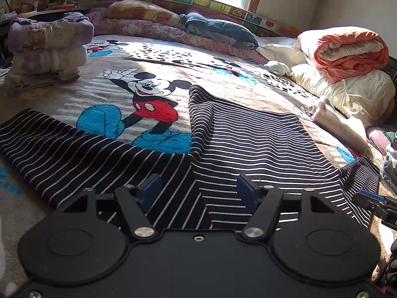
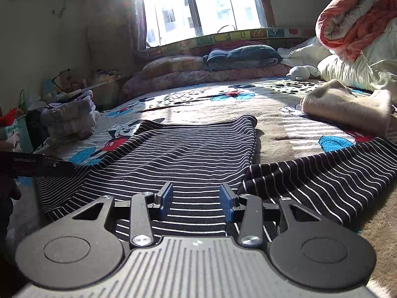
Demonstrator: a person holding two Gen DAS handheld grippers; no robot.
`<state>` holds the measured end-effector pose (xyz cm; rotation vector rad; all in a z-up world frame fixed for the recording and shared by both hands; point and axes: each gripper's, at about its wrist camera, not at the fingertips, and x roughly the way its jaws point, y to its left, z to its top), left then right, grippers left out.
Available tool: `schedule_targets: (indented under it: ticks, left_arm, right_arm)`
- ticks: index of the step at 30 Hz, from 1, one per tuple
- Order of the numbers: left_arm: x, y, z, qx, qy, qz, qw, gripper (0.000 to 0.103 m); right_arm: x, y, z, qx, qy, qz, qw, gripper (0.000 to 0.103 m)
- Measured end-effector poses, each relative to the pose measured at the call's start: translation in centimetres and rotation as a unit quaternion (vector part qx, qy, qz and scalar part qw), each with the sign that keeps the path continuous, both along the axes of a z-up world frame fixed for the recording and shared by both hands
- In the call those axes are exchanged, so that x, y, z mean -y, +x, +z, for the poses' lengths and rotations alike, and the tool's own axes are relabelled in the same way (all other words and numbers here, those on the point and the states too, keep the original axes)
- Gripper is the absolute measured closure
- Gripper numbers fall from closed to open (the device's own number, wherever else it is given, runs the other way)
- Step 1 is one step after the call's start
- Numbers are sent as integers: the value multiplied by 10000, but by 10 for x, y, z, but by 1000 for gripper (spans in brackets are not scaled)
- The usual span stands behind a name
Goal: Fold clothes
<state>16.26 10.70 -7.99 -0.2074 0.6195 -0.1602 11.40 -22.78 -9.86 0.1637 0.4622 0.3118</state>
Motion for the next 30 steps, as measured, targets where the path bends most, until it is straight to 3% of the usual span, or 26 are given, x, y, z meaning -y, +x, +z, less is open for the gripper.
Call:
schedule_targets:
  ticks: [8, 15, 24, 30]
  left_arm:
    - [-13, 64, 18, -16, -341, -71, 9994, 37]
    - [-14, 134, 22, -177, -674, -229, 9973, 38]
    - [-34, 218, -2, -772, -1660, -258, 9828, 43]
    - [-31, 247, -19, -1073, -1858, -354, 9761, 53]
  right_arm:
    - [27, 65, 20, -256, 579, 59, 9980, 59]
    - [64, 155, 33, -899, 1512, 40, 9844, 56]
    - [73, 261, -6, -1896, 1605, -260, 9683, 49]
    - [69, 289, -32, -2138, 1711, -451, 9607, 49]
